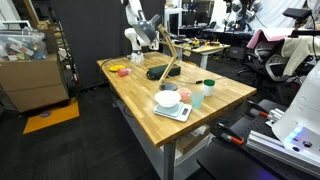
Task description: Pour the liquid in the pink cup into the white bowl on the scale
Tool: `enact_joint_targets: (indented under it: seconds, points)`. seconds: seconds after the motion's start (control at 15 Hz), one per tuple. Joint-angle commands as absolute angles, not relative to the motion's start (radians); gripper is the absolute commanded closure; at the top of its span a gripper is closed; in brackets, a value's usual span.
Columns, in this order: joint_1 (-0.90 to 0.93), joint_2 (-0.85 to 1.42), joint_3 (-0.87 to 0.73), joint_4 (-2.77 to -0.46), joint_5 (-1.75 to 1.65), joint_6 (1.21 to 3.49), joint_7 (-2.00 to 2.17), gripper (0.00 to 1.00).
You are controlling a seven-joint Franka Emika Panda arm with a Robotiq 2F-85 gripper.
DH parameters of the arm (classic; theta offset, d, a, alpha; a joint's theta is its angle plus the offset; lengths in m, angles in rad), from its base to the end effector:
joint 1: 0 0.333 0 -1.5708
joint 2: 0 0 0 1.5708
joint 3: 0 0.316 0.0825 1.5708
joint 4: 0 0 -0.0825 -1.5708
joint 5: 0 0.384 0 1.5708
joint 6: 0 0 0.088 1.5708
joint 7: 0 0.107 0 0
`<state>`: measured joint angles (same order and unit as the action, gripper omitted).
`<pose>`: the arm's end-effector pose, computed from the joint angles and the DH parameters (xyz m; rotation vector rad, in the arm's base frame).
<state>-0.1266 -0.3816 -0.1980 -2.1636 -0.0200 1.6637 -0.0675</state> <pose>0.4021 -0.1469 0.5370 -3.0396 0.3596 0.1726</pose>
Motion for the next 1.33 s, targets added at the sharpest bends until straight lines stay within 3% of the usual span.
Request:
enact_joint_targets:
  seconds: [0.0, 0.2, 0.8, 1.27]
  points:
    - [-0.107, -0.277, -0.177, -2.112, 0.039, 1.658, -0.067, 0.00]
    - [-0.092, -0.196, -0.143, -2.096, 0.003, 1.754, -0.074, 0.00]
    - [-0.097, -0.189, -0.140, -2.098, 0.020, 1.763, -0.048, 0.00]
    - [-0.058, -0.018, -0.076, -2.023, -0.041, 1.793, 0.025, 0.00]
